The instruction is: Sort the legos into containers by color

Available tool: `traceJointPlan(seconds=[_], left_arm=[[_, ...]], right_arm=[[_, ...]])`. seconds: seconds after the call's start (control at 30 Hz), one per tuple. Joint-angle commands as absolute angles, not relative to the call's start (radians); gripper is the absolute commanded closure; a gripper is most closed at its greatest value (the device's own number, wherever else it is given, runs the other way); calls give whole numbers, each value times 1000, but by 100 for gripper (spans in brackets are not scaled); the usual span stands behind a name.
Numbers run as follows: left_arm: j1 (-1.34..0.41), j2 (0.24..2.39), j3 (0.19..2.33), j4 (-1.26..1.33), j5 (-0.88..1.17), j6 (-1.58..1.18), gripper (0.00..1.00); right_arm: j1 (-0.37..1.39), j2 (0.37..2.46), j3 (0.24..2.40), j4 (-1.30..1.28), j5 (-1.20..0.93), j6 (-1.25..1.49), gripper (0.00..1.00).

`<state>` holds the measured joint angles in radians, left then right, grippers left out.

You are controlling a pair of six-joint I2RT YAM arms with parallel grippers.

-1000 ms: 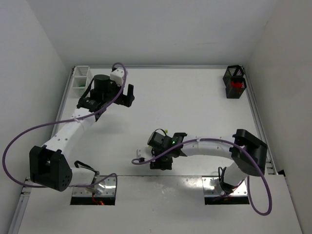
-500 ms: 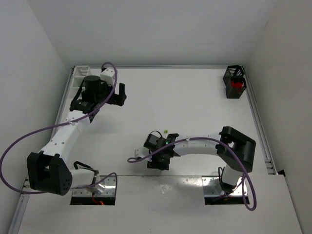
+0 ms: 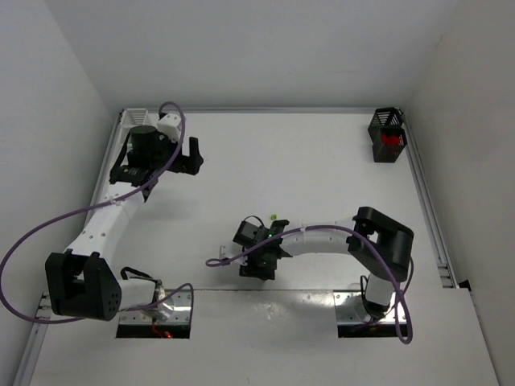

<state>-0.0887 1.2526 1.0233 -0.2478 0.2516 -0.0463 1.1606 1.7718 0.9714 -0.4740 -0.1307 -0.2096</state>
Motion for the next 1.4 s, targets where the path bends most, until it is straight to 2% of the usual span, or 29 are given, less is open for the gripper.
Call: traceJointPlan(seconds=[0.0, 0.17, 0.37, 0.43, 0.47, 0.6, 0.67, 0.73, 0.9, 1.1, 1.37], left_arm=[[-65, 1244, 1025, -225, 290, -61, 0], [-64, 1244, 1015, -225, 290, -61, 0], [-55, 1244, 1006, -225, 299, -61, 0], [-55, 1244, 1006, -225, 299, -61, 0], [-46, 1244, 1006, -225, 299, -61, 0], [-46, 1244, 997, -225, 299, -61, 0], [-46, 1244, 988, -225, 308, -52, 0], [-46, 1233, 979, -225, 321, -43, 0], [-55, 1233, 957, -235, 305, -32, 0], [-106, 1235, 927, -256, 295, -35, 0], [-178, 1235, 937, -296, 255, 20, 0]], right_arm=[[1166, 1786, 1008, -454, -126, -201, 54], [1166, 1807, 1028, -454, -126, -192, 55], [1166, 1816, 1028, -454, -135, -192, 61], [1166, 1816, 1028, -463, -135, -192, 68], [1166, 1816, 1028, -463, -135, -192, 68], [1175, 1825, 1028, -463, -135, -192, 87], [1175, 1825, 1028, -463, -135, -192, 93], [1175, 1815, 1028, -472, -135, -192, 96], [1147, 1761, 1051, -497, -138, -192, 100], [1091, 1688, 1042, -497, -81, -201, 100], [939, 1628, 1114, -540, -63, -201, 100]])
